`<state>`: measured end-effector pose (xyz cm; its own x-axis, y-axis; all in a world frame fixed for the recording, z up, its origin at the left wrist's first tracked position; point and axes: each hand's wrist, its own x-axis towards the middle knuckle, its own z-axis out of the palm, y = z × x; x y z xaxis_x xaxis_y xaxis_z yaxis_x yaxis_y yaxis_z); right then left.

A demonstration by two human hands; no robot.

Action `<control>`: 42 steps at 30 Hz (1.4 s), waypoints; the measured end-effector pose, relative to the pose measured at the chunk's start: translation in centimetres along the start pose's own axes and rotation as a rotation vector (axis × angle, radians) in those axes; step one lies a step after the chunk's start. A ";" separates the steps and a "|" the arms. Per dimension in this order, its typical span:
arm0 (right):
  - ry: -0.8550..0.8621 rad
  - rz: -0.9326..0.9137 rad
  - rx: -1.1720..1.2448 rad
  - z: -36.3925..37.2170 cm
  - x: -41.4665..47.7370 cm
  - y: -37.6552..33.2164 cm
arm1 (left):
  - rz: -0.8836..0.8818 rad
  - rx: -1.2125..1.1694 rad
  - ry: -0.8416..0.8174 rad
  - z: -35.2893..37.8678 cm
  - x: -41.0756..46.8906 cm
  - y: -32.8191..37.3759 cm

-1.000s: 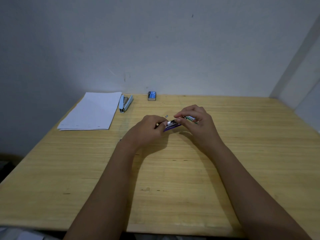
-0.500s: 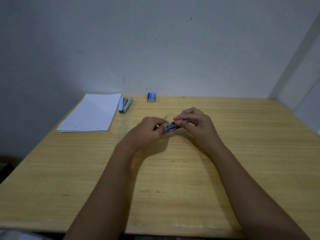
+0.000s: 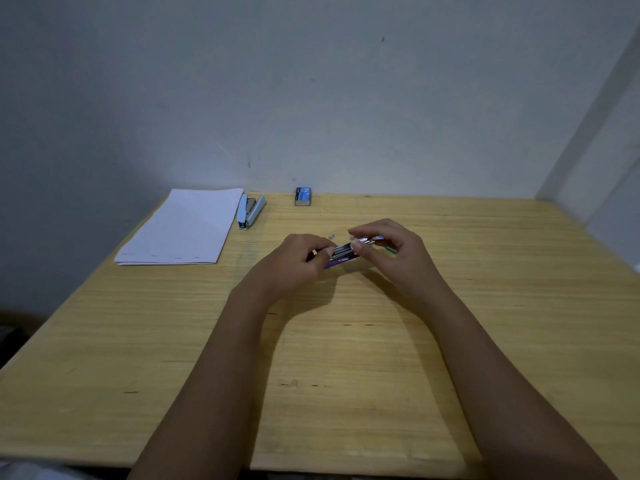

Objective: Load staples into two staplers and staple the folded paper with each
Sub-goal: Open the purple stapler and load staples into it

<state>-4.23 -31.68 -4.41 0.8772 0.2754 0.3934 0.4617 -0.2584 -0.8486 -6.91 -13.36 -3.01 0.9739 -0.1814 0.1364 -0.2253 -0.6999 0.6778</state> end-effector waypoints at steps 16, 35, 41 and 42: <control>0.300 0.444 0.434 -0.3 0.8 -0.2 | 0.056 0.117 0.192 -0.1 -0.3 0.7; 0.693 0.362 0.389 -1.5 0.9 0.0 | 0.156 -0.194 0.434 -1.2 -0.5 0.0; 0.541 0.036 0.029 0.8 0.2 -1.0 | 0.074 -0.114 0.282 -0.4 -0.3 0.4; 0.516 0.011 0.018 0.8 0.2 -1.0 | 0.069 -0.108 0.278 -0.3 -0.3 0.4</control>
<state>-4.62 -30.62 -3.79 0.8348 -0.2212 0.5042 0.4540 -0.2415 -0.8576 -7.27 -13.39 -2.51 0.9301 -0.0194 0.3667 -0.3011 -0.6119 0.7313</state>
